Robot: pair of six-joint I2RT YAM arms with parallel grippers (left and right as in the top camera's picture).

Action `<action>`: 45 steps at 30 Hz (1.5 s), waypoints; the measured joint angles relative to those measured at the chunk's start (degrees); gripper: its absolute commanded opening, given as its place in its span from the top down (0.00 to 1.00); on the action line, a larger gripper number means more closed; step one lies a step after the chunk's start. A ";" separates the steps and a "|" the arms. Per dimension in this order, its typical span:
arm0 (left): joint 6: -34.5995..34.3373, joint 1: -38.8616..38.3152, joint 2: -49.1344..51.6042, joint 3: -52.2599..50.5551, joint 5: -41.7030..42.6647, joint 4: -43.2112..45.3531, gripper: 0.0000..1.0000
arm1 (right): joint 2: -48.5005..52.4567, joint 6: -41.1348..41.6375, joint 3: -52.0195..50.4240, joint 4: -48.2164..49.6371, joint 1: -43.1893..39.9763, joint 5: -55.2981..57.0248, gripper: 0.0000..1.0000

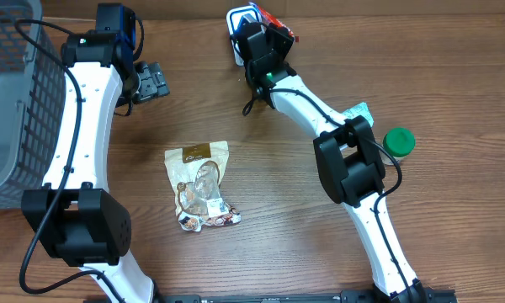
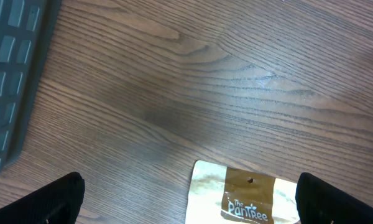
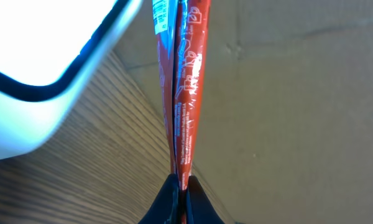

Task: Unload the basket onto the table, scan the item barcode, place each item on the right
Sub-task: 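Hold the red snack stick in front of the white scanner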

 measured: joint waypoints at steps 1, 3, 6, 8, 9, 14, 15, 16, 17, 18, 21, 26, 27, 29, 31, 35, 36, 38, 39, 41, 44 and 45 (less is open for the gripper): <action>0.00 0.00 0.00 0.00 0.00 0.00 0.01 | 0.00 -0.07 0.00 -0.24 0.26 0.02 0.96; 0.00 0.00 0.00 0.00 -0.02 0.00 0.00 | 0.00 -0.07 0.00 -0.96 0.59 0.07 0.97; 0.00 0.00 0.00 0.00 -0.02 -0.02 0.01 | 0.00 -0.13 0.00 -3.17 1.11 0.37 0.97; 0.00 0.00 0.00 0.00 -0.02 0.00 0.00 | 0.00 -0.11 0.00 -3.98 1.16 0.48 0.97; 0.02 0.00 0.00 0.00 0.00 0.00 0.00 | 0.00 -0.13 0.00 -4.28 1.16 0.48 0.97; 0.00 0.00 0.00 0.00 0.00 0.00 0.01 | 0.00 -0.22 0.00 -4.87 1.18 0.68 0.97; 0.00 0.00 0.00 0.00 -0.02 0.00 0.00 | 0.00 -0.24 0.00 -5.09 1.20 0.68 0.97; 0.00 0.00 0.00 0.00 -0.02 0.00 0.00 | 0.00 -0.24 0.00 -5.16 1.25 0.68 0.97; 0.00 0.00 0.00 0.00 0.00 0.00 0.00 | 0.00 -0.24 0.00 -5.35 1.27 0.70 0.97; 0.00 0.00 0.00 0.00 0.00 0.00 0.00 | 0.00 -0.22 0.00 -5.55 1.27 0.74 0.97; 0.00 0.00 0.00 0.00 0.00 0.00 0.00 | 0.09 -0.22 0.00 -6.62 1.36 0.81 0.97; 0.00 0.00 0.00 0.00 0.00 0.00 0.00 | 0.61 -0.22 0.00 -6.67 1.88 0.83 0.97; 0.00 0.00 0.00 0.00 0.00 0.00 0.00 | 0.74 -0.24 0.00 -6.40 2.03 0.90 0.97; 0.00 0.00 -0.02 0.00 0.00 0.00 0.00 | 0.90 -0.24 0.00 -5.05 2.34 1.57 0.97; 0.00 0.00 0.00 0.00 0.00 0.00 0.01 | 0.92 0.22 0.00 -4.17 2.64 2.86 0.97; 0.00 0.00 -0.02 0.00 0.00 0.00 0.00 | 0.90 4.11 0.00 -7.45 3.04 3.63 0.97; 0.00 0.00 0.00 0.00 -0.02 0.00 0.01 | 0.83 5.05 0.00 -9.05 3.06 3.34 0.97; 0.00 0.00 0.00 0.00 -0.02 0.00 0.01 | 0.35 7.50 -0.04 -12.22 3.15 2.23 0.97; 0.00 0.00 0.00 0.00 0.00 0.00 0.00 | -0.35 9.16 -0.13 -13.99 3.15 1.57 0.97; 0.00 0.00 0.00 0.00 0.00 0.00 0.00 | -2.58 12.09 -0.44 -17.68 3.23 -0.07 0.97; 0.00 0.00 0.00 0.00 -0.02 0.02 0.00 | -7.61 17.05 -0.66 -24.22 3.39 -2.45 0.97; 0.00 0.00 0.00 0.00 -0.02 0.00 0.00 | -10.27 19.23 -0.66 -27.02 3.43 -3.61 0.96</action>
